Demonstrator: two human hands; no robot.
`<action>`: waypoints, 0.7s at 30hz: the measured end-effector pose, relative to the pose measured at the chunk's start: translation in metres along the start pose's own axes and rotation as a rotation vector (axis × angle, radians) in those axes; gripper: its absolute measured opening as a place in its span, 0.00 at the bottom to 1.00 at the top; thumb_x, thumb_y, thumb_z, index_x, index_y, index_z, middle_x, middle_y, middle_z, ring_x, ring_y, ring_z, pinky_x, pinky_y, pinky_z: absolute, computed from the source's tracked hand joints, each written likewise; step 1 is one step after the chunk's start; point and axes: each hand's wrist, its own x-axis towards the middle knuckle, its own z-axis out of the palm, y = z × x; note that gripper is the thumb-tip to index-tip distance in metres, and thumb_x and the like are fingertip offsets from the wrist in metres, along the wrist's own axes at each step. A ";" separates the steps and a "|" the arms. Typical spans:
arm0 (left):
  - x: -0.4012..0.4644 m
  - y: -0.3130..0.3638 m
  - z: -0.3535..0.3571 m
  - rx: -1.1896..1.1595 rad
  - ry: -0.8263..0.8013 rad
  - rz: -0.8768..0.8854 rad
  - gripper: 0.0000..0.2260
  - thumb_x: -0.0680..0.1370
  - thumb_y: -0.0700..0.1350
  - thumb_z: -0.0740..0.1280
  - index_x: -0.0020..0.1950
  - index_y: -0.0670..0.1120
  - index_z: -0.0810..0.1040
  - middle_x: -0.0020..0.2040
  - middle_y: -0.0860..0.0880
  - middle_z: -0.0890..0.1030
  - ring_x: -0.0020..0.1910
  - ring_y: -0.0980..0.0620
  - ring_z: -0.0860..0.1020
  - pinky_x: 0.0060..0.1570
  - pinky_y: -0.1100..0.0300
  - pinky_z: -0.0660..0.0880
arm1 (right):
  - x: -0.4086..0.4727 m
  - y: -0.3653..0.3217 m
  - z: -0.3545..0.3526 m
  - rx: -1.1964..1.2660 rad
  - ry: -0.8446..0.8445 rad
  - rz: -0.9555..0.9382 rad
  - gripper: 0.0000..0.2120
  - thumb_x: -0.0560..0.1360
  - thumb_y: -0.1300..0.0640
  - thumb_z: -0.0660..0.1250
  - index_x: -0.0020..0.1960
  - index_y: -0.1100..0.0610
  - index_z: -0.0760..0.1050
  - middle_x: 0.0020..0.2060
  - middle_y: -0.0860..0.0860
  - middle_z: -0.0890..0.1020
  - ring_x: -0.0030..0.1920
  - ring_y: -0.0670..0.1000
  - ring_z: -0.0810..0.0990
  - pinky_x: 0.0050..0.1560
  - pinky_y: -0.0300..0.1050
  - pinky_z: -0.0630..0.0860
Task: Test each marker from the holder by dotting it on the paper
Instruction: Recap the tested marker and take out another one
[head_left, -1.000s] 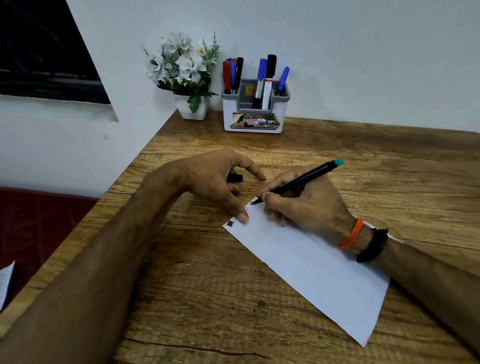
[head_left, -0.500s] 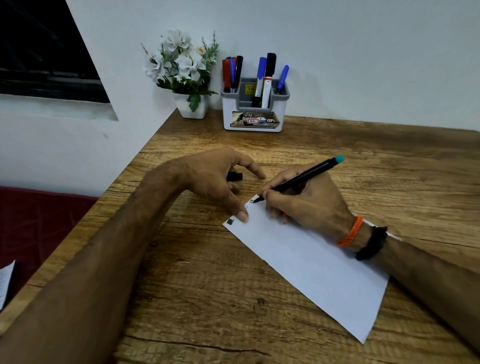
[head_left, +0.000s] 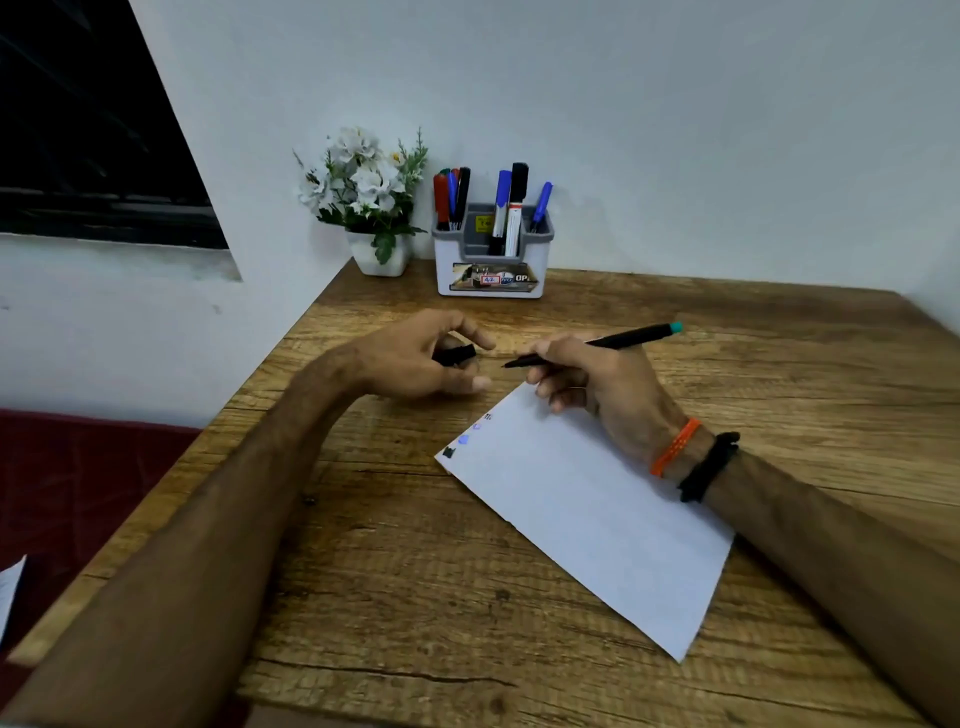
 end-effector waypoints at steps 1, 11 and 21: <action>0.001 -0.002 0.001 -0.008 0.037 0.002 0.13 0.75 0.45 0.72 0.58 0.51 0.75 0.44 0.53 0.81 0.42 0.58 0.78 0.47 0.61 0.71 | 0.002 -0.001 -0.003 0.035 -0.010 0.021 0.11 0.78 0.63 0.63 0.51 0.69 0.81 0.34 0.56 0.81 0.29 0.48 0.78 0.27 0.37 0.74; 0.001 0.007 0.013 -0.147 0.206 0.178 0.07 0.78 0.38 0.67 0.53 0.47 0.81 0.44 0.37 0.81 0.38 0.48 0.76 0.41 0.53 0.74 | -0.004 -0.012 -0.009 0.042 0.009 -0.011 0.06 0.79 0.64 0.62 0.48 0.61 0.78 0.36 0.57 0.84 0.29 0.49 0.78 0.28 0.40 0.75; 0.004 0.006 0.014 -0.268 0.267 0.213 0.06 0.76 0.37 0.68 0.52 0.39 0.78 0.41 0.44 0.80 0.36 0.55 0.78 0.40 0.64 0.77 | 0.000 -0.012 -0.009 0.061 0.060 -0.033 0.04 0.77 0.64 0.66 0.46 0.58 0.72 0.36 0.55 0.86 0.25 0.49 0.78 0.26 0.39 0.72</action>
